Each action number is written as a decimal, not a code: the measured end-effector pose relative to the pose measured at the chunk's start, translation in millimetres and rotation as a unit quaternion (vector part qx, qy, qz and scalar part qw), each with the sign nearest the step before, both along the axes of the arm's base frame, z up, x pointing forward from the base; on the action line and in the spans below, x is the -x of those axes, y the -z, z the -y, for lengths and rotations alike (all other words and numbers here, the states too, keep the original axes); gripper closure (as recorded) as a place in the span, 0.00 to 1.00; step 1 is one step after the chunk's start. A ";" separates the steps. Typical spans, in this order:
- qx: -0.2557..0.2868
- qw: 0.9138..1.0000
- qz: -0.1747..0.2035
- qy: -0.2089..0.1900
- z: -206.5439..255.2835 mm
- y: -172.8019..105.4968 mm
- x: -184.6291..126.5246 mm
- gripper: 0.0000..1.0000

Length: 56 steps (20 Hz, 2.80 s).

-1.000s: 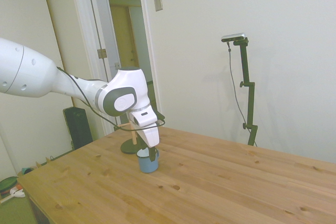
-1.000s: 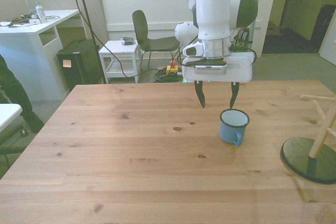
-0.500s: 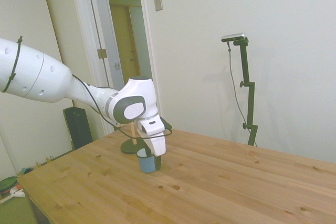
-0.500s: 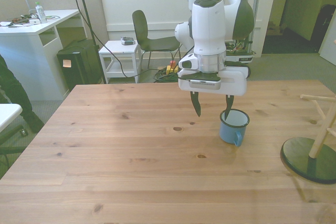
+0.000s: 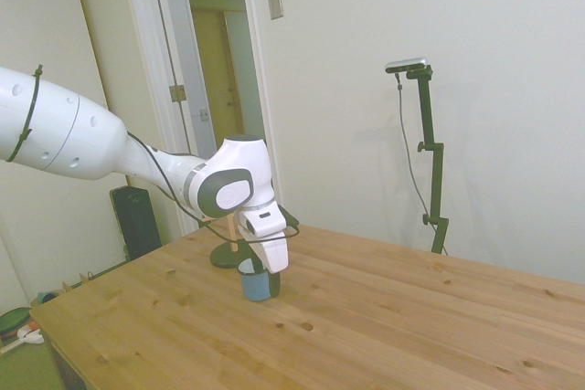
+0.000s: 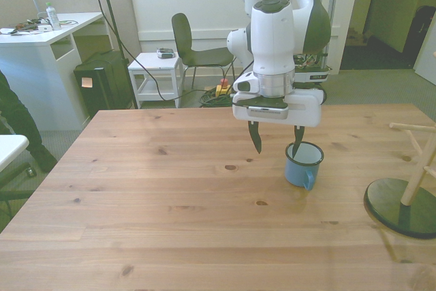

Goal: Hang the mug

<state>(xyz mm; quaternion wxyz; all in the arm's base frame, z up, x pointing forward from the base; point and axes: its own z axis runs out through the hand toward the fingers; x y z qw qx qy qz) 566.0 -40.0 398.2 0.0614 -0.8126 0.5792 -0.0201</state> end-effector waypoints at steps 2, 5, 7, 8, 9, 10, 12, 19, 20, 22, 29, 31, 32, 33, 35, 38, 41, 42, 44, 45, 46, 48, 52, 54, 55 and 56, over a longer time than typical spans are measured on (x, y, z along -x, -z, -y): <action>0.000 1.000 0.000 -0.001 -0.7 0.2 0.1 1.00; 0.001 1.000 -0.001 -0.003 -2.3 1.3 0.4 1.00; 0.002 1.000 -0.002 -0.004 -3.0 2.3 0.6 1.00; 0.003 1.000 -0.003 -0.005 -3.4 2.8 0.5 1.00; 0.003 1.000 -0.003 -0.006 -3.9 3.4 0.5 1.00; 0.003 1.000 -0.003 -0.006 -4.3 4.2 0.5 1.00; 0.003 1.000 -0.003 -0.007 -4.7 5.9 1.2 1.00; 0.004 1.000 -0.004 -0.012 -5.8 8.7 2.5 1.00; 0.004 1.000 -0.004 -0.013 -6.4 8.7 2.5 1.00; 0.009 1.000 -0.005 -0.018 -7.9 8.7 2.4 1.00; 0.011 1.000 -0.008 -0.028 -14.1 11.9 2.2 1.00; 0.015 0.999 -0.004 -0.033 -15.4 7.3 3.5 1.00; 0.020 0.999 0.000 -0.037 -15.8 2.4 5.5 1.00; 0.025 0.999 0.006 -0.040 -16.1 -4.8 8.8 1.00; 0.030 0.998 0.024 -0.042 -16.1 -25.5 19.4 1.00; 0.035 0.997 0.058 -0.043 -16.8 -66.4 38.5 1.00; 0.036 0.995 0.080 -0.044 -18.2 -101.3 52.7 1.00; 0.036 0.995 0.084 -0.044 -19.0 -110.2 55.0 1.00; 0.037 0.994 0.092 -0.046 -20.4 -126.7 55.2 1.00; 0.037 0.994 0.096 -0.047 -21.1 -134.6 53.7 1.00; 0.037 0.993 0.099 -0.048 -22.1 -142.9 51.8 1.00; 0.038 0.993 0.105 -0.050 -24.8 -160.1 47.5 1.00; 0.038 0.991 0.112 -0.058 -35.3 -186.2 34.9 1.00; 0.038 0.991 0.114 -0.058 -40.3 -196.5 27.5 1.00; 0.037 0.991 0.114 -0.058 -41.3 -199.7 24.3 1.00; 0.037 0.991 0.114 -0.057 -41.7 -201.3 20.8 1.00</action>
